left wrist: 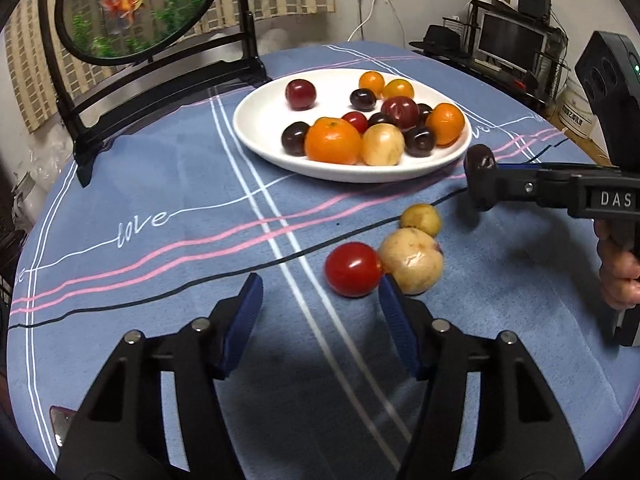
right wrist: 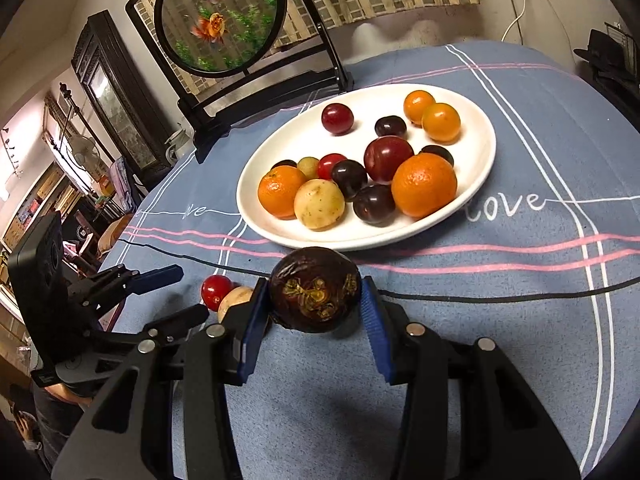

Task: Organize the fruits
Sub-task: 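Grasp the large dark brown fruit with the right gripper while the left gripper grasps a red tomato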

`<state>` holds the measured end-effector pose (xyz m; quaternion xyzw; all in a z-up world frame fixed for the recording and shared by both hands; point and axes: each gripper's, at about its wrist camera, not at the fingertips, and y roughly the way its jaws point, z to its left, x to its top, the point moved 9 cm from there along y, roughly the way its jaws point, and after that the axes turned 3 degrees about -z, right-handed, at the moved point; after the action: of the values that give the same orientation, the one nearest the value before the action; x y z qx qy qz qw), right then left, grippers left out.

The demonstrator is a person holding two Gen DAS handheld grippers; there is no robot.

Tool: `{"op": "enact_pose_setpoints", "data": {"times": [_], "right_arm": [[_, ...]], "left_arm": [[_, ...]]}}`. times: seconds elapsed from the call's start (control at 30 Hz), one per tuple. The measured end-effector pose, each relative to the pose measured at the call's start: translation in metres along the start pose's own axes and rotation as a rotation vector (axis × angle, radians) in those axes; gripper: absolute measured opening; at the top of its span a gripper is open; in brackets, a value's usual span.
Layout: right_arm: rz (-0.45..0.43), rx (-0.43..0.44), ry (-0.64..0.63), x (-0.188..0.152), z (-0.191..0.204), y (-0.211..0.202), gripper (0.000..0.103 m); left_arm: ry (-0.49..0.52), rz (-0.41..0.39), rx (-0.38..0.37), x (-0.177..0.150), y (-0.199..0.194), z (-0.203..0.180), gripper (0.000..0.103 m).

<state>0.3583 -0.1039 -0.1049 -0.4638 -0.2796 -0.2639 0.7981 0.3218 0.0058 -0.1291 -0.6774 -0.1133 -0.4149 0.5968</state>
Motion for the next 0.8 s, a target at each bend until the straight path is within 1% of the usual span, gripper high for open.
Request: {"op": "enact_pose_setpoints", "data": {"times": [0.2, 0.37, 0.5, 0.57, 0.6, 0.67, 0.73, 0.8], "right_arm": [[-0.001, -0.003, -0.008, 0.000, 0.001, 0.001, 0.046], [0.005, -0.005, 0.000, -0.001, 0.000, 0.002, 0.046], [0.010, -0.005, 0.000, -0.002, 0.000, 0.002, 0.046], [0.007, -0.006, -0.003, -0.001, 0.000, 0.001, 0.046], [0.004, -0.006, -0.003, -0.001, 0.000, 0.000, 0.046], [-0.003, -0.007, -0.007, 0.000, 0.001, -0.001, 0.046], [-0.003, -0.013, -0.011, 0.000, 0.001, 0.000, 0.046], [0.002, -0.010, -0.010, -0.001, 0.001, 0.001, 0.046]], "left_arm": [[-0.003, -0.028, 0.016, 0.010, 0.009, -0.003, 0.061], [-0.046, -0.036, -0.025, 0.017, 0.016, -0.003, 0.051], [-0.086, -0.018, -0.043, 0.021, 0.027, -0.004, 0.051], [-0.086, -0.009, -0.044, 0.019, 0.028, -0.004, 0.050], [-0.074, 0.001, -0.048, 0.017, 0.028, -0.006, 0.049], [-0.044, 0.037, -0.065, 0.010, 0.030, -0.012, 0.035], [-0.011, 0.039, -0.049, 0.009, 0.032, -0.017, 0.034], [-0.030, 0.039, -0.048, 0.011, 0.035, -0.016, 0.034]]}}
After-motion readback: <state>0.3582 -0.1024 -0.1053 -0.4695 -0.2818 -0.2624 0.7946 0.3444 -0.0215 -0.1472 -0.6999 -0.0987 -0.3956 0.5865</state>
